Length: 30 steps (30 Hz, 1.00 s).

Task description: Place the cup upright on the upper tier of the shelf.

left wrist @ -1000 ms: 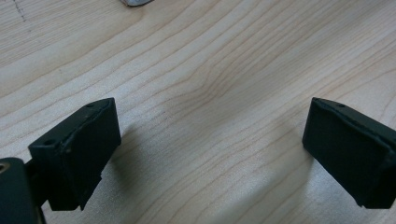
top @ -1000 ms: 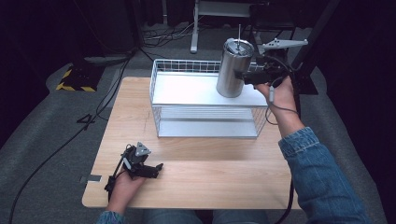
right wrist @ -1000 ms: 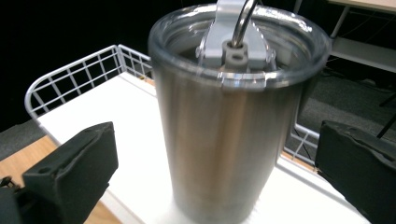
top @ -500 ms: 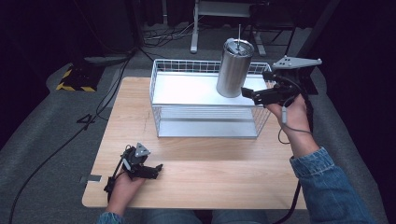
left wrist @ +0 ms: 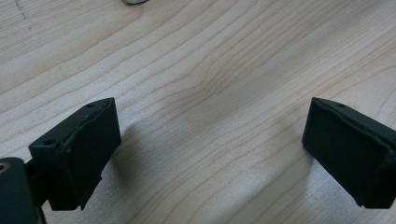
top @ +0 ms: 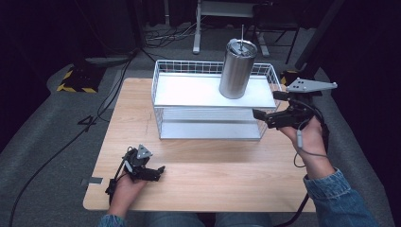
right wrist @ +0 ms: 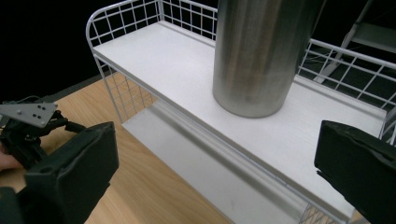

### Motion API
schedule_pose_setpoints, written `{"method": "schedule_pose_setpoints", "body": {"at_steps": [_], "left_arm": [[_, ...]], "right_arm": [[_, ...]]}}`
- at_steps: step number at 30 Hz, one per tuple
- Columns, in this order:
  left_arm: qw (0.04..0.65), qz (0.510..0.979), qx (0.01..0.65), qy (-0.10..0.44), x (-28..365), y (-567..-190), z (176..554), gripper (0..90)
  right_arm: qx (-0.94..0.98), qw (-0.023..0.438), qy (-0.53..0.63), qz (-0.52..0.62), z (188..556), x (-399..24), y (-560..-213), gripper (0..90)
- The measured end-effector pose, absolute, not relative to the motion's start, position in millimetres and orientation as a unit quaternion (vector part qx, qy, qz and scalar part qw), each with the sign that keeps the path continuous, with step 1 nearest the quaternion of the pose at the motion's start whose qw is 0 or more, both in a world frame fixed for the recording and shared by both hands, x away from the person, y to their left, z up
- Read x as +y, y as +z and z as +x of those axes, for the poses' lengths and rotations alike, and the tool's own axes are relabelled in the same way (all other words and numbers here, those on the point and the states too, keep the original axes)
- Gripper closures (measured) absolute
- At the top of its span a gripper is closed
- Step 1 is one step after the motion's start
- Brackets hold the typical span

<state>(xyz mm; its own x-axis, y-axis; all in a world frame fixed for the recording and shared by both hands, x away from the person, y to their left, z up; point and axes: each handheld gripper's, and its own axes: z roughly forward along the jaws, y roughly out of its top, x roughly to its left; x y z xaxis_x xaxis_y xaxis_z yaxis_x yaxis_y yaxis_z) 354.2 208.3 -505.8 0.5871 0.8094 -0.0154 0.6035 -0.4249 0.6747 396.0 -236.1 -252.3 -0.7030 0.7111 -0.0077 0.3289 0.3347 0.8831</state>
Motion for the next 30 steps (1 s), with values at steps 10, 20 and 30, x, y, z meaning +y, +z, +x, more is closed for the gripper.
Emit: {"method": "schedule_pose_setpoints", "body": {"at_steps": [10, 20, 30], "left_arm": [[0.326, 0.829, 0.426, 0.158, 208, -506, 354, 4.9], [0.326, 0.829, 0.425, 0.159, 208, -506, 354, 4.9], [0.326, 0.829, 0.426, 0.159, 208, -506, 354, 4.9]], "right_arm": [[0.807, 0.207, 0.439, 0.336, 379, -252, -284, 2.6], [0.814, 0.202, 0.419, 0.348, 369, -267, -312, 7.0], [0.818, 0.181, 0.404, 0.367, 364, -274, -353, 8.3]]}}
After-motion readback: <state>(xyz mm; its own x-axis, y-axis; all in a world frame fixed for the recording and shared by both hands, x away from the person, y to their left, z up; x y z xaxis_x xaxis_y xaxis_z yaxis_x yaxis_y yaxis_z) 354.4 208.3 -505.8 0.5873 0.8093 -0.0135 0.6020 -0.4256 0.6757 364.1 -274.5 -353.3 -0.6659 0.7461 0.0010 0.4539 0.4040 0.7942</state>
